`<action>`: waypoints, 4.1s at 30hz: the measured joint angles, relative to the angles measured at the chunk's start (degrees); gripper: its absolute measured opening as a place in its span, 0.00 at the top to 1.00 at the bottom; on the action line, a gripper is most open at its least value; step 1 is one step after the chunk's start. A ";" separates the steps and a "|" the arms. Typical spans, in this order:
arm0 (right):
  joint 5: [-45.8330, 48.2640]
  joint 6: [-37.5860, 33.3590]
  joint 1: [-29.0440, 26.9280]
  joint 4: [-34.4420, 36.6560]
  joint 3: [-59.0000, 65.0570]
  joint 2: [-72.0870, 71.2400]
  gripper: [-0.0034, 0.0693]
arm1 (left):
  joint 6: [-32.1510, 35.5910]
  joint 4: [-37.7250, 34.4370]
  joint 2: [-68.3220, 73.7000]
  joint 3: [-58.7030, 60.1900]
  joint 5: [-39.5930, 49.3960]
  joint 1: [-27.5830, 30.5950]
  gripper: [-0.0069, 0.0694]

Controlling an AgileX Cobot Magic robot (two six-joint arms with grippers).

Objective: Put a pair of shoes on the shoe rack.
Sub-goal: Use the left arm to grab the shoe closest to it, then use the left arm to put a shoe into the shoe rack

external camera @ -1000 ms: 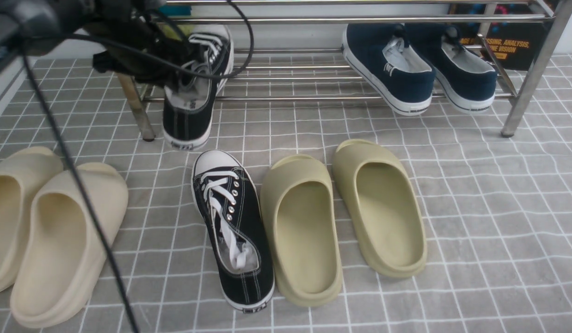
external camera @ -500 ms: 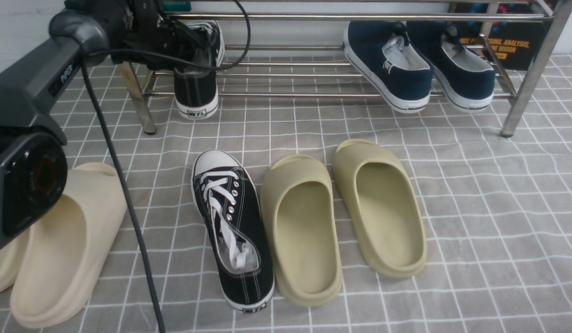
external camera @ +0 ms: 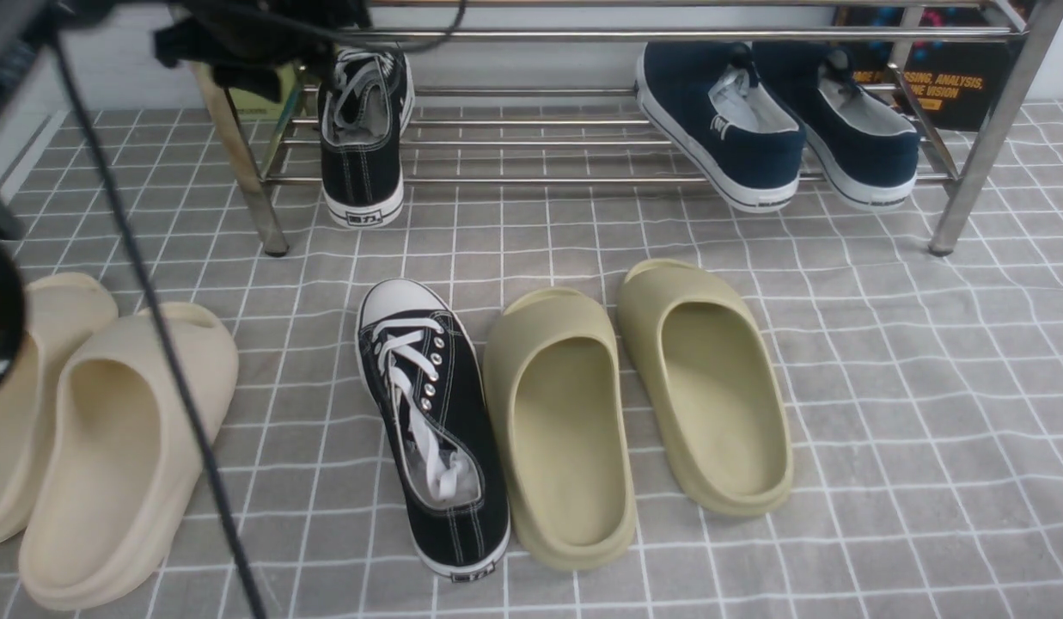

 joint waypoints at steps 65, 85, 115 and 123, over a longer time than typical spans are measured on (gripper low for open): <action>0.05 0.00 0.00 0.00 0.00 0.00 0.62 | -2.91 3.35 -0.75 10.35 -4.56 -13.64 0.86; 0.05 0.00 0.00 0.00 0.00 0.00 0.62 | -4.92 2.16 19.41 -13.76 -10.04 -9.48 0.86; 0.05 0.00 0.00 -0.05 0.00 0.00 0.62 | -4.31 4.98 19.55 -13.93 -16.17 -9.34 0.49; 0.05 0.00 0.00 -0.05 0.00 0.00 0.62 | -9.26 2.99 19.54 -14.10 -13.83 -9.34 0.83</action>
